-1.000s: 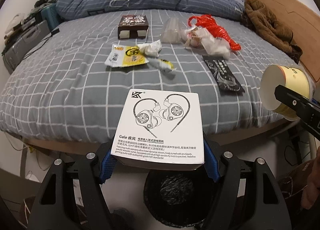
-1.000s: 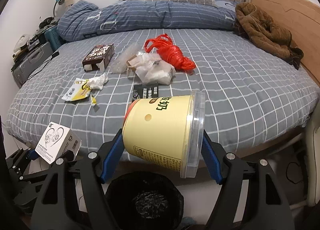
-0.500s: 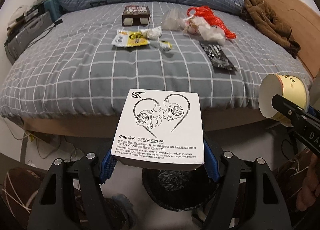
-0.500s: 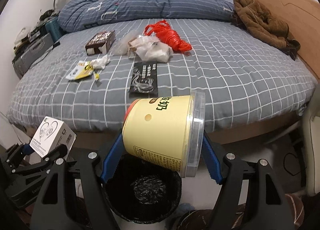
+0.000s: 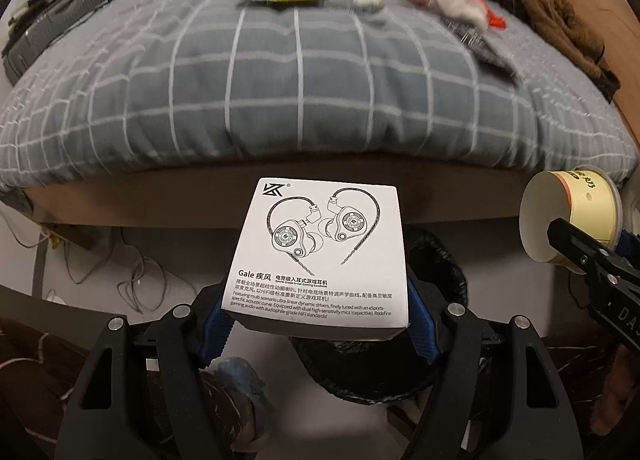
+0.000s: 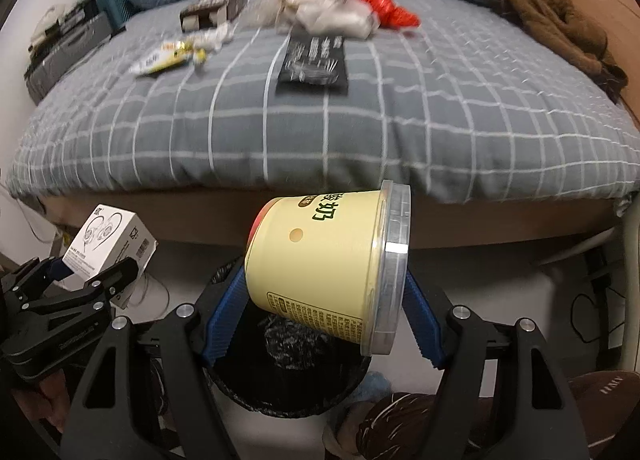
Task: Collect trash
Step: 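Carry the white box and yellow tub in both tools down toward the floor bin, then open the right tool to drop the tub while the left tool drops the box into the bin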
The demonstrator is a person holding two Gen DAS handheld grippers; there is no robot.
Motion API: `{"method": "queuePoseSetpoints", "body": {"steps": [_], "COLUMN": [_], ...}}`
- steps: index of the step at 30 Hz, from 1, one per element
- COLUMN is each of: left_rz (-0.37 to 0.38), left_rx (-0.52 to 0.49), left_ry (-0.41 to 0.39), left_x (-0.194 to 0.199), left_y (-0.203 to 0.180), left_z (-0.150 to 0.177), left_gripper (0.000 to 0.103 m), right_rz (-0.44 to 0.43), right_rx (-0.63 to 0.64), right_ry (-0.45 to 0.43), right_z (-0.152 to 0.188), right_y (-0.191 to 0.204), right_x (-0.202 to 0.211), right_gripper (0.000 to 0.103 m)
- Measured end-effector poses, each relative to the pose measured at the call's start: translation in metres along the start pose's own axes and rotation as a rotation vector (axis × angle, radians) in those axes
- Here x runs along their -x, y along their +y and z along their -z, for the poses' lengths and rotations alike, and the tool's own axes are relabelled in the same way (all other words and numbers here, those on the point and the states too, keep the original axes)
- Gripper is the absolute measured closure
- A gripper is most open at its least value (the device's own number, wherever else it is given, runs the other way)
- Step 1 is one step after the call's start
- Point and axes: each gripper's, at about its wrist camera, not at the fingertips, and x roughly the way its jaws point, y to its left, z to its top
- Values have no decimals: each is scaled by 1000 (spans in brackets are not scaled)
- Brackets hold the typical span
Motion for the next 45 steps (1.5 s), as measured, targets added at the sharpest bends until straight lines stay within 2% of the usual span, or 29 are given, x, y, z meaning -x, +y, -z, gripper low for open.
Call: {"method": "queuePoseSetpoints", "body": {"steps": [8, 14, 23, 27, 34, 37, 45], "left_rz": [-34, -46, -59, -67, -83, -85, -59], "left_rx": [2, -8, 21, 55, 44, 32, -19], "left_ry": [71, 99, 139, 162, 157, 159, 164], "left_x": [-41, -59, -80, -90, -91, -94, -97], "left_y": [5, 7, 30, 42, 45, 43, 16], "left_z": [6, 14, 26, 31, 33, 32, 29], "left_gripper": [33, 33, 33, 33, 33, 33, 33], "right_rz": [-14, -29, -44, -59, -77, -58, -25], "right_rx": [12, 11, 45, 57, 97, 106, 55], "right_ry": [95, 163, 274, 307, 321, 305, 273], "right_z": [8, 16, 28, 29, 32, 33, 36], "right_y": [6, 11, 28, 37, 56, 58, 33], "right_x": [-41, -69, -117, -136, -150, -154, -149], "right_gripper": [33, 33, 33, 33, 32, 11, 7]}}
